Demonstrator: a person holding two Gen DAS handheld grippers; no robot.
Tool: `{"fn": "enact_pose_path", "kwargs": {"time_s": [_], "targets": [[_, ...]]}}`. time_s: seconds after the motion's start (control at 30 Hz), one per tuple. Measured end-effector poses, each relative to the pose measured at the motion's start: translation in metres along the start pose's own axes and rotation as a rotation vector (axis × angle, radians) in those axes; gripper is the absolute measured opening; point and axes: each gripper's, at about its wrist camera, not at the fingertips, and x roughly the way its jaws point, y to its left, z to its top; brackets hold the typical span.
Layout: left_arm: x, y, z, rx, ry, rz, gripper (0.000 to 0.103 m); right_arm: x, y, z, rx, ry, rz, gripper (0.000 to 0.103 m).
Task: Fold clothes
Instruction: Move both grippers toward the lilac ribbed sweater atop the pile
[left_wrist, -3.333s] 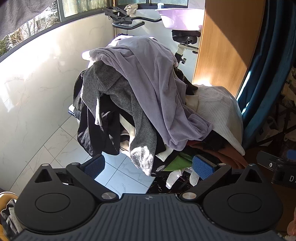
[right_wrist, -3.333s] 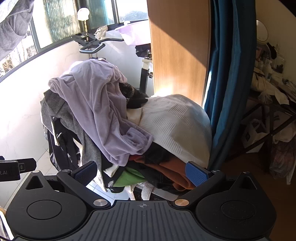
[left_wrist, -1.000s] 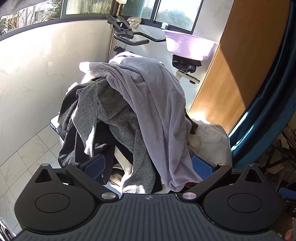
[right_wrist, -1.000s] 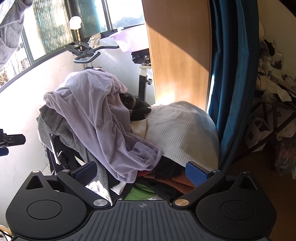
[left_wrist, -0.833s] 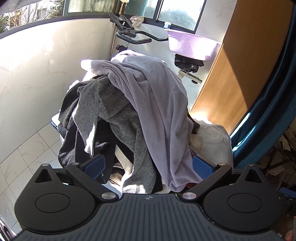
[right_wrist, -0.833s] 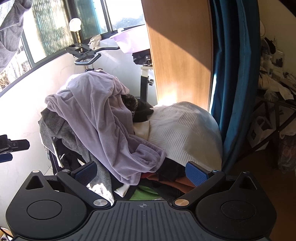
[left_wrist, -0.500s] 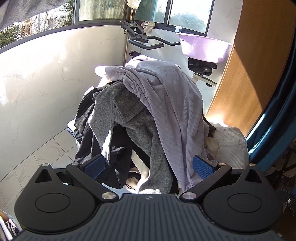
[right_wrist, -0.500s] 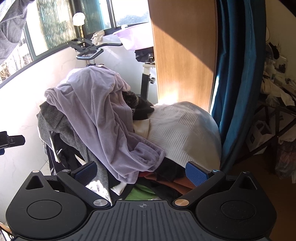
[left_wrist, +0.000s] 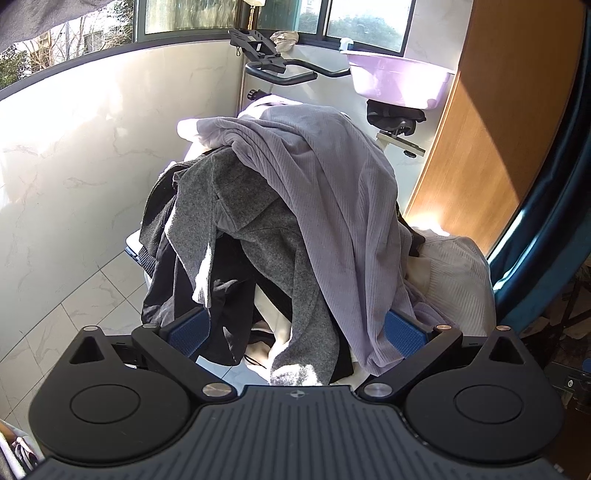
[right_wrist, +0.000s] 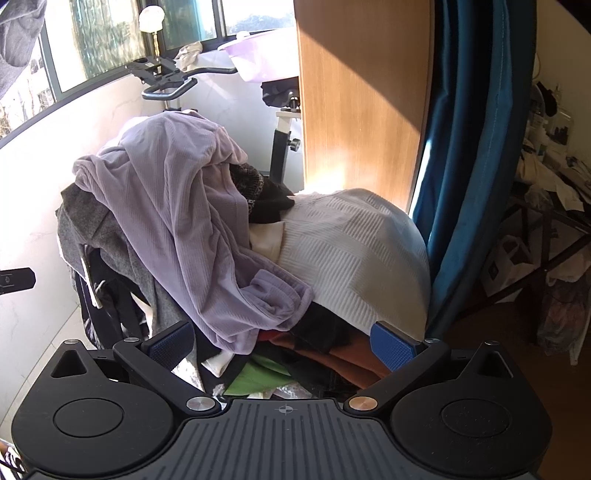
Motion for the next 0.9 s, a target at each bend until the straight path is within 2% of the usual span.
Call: {"fn": "enact_pose_path", "kwargs": {"time_s": [0.1,0.23,0.43,0.63,0.77,0.9], "targets": [[0.009,0.010,0.003,0.006,0.017,-0.004,0.103,0.006,0.006,0.005,0.010,0.003,0.009,0.102],[0.021,0.028,0.012,0.003,0.029,-0.018,0.103,0.010,0.017,0.014,0.012,-0.027,-0.039,0.102],[0.041,0.056,0.035,0.025,0.023,-0.079,0.103,0.017,0.025,0.030,0.102,-0.030,-0.075,0.102],[0.062,0.069,0.051,0.116,0.038,-0.069,0.103,0.021,0.052,0.038,0.126,-0.016,-0.118,0.102],[0.076,0.081,0.062,0.134,0.072,-0.132,0.103,0.017,0.073,0.039,0.125,-0.049,-0.149,0.102],[0.082,0.090,0.068,0.186,0.077,-0.153,0.103,0.012,0.086,0.039,0.135,-0.081,-0.210,0.102]]}}
